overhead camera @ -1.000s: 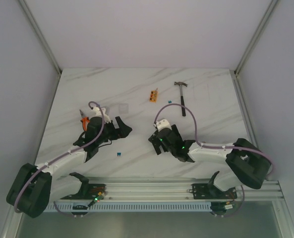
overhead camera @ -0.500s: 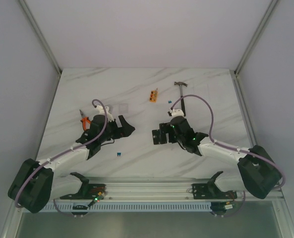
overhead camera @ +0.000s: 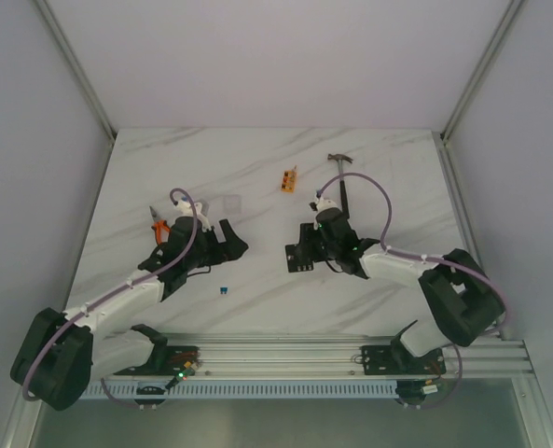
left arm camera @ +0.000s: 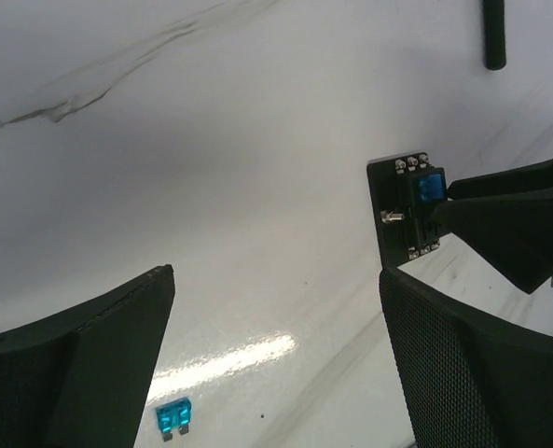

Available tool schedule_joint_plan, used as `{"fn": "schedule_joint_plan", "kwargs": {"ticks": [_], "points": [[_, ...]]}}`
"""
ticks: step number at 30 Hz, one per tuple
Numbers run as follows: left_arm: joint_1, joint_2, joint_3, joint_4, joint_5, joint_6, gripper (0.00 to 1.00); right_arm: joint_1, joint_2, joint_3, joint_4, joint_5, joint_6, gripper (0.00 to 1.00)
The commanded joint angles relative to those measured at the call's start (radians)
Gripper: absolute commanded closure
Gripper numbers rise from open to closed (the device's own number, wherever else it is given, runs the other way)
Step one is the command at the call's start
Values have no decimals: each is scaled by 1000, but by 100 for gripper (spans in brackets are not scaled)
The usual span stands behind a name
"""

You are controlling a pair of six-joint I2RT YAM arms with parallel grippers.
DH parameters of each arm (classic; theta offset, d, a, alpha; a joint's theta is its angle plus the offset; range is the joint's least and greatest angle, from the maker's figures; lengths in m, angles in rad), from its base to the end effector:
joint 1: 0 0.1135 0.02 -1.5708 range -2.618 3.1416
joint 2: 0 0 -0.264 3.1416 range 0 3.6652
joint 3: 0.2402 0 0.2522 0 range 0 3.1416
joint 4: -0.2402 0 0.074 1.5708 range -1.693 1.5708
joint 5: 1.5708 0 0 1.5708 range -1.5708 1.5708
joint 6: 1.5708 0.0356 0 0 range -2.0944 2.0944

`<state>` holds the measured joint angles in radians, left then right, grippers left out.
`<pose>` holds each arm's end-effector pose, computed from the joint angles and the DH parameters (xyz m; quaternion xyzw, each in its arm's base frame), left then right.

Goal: Snap on the fuse box
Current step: Adjust the fuse box base at the center of the board.

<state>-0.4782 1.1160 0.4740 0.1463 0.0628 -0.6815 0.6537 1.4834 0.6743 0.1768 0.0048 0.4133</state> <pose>0.2054 -0.1090 0.1999 -0.0711 0.8557 -0.3030 0.4134 0.2365 0.1810 0.1759 -0.1059 0.8856 0.2281 0.3905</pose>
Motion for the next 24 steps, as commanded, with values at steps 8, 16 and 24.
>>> {"fn": "schedule_joint_plan", "kwargs": {"ticks": [8,16,24], "points": [[-4,4,37,-80,-24,-6,0,31,51,41,26,-119,17,50],[-4,-2,45,-92,-12,-3,0,30,-11,121,-191,14,-20,39],[-3,-7,41,-100,-14,5,0,-42,-174,113,-520,218,4,26]]}}
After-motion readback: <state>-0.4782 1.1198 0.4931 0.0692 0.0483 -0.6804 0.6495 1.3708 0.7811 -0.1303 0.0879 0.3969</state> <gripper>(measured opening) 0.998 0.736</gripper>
